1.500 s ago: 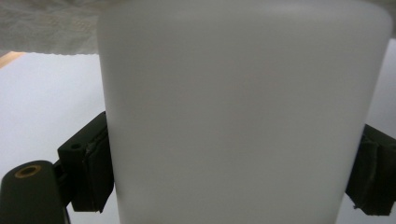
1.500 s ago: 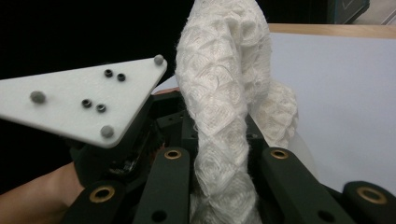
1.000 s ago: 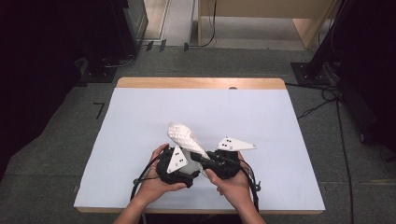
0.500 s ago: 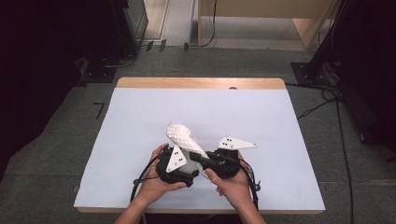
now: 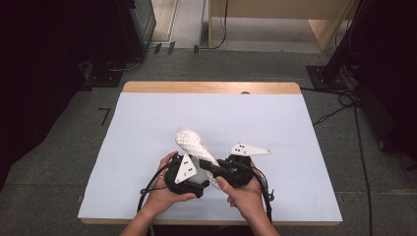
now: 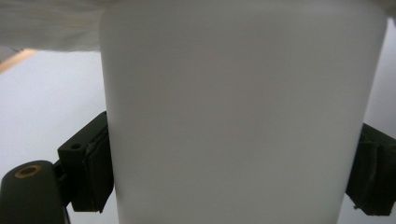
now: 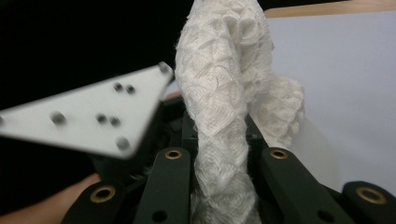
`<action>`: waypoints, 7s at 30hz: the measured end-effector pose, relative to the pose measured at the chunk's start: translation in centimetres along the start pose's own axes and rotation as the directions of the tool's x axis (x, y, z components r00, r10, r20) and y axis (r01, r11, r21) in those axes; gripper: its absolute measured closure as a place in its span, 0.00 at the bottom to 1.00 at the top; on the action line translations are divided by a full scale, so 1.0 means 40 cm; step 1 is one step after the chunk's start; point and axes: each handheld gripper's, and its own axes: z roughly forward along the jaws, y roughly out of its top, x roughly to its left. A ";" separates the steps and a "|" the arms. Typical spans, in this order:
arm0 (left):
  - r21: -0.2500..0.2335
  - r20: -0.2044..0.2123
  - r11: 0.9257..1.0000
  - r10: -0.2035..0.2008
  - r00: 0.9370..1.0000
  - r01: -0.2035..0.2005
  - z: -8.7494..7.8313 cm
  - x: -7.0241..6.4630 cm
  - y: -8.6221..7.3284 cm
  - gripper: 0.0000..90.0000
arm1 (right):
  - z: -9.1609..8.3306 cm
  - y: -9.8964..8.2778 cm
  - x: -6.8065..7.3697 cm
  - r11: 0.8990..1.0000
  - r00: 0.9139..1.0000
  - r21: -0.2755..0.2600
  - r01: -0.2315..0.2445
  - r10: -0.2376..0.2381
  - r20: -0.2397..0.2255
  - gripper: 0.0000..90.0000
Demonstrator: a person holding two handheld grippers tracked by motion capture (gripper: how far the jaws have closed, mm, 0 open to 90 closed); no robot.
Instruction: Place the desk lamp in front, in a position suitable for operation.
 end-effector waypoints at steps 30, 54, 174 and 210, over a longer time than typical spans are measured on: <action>-0.156 -0.071 0.960 -0.247 0.966 0.234 -0.016 0.080 -0.097 0.02 | -0.005 -0.074 -0.248 0.974 0.936 0.218 -0.056 -0.025 0.351 0.50; -0.233 0.014 0.915 -0.334 0.942 0.328 -0.044 0.112 -0.080 0.10 | 0.077 -0.085 -0.106 0.940 0.948 0.247 0.234 -0.276 0.155 0.90; -0.150 0.195 0.908 -0.360 0.912 0.390 -0.017 0.142 -0.075 0.10 | 0.036 -0.075 -0.080 0.978 0.973 0.012 0.210 -0.211 0.094 0.89; -0.123 0.260 0.880 -0.418 0.871 0.459 -0.018 0.174 -0.081 0.10 | 0.053 -0.091 -0.093 0.971 0.966 0.030 0.238 -0.239 0.093 0.90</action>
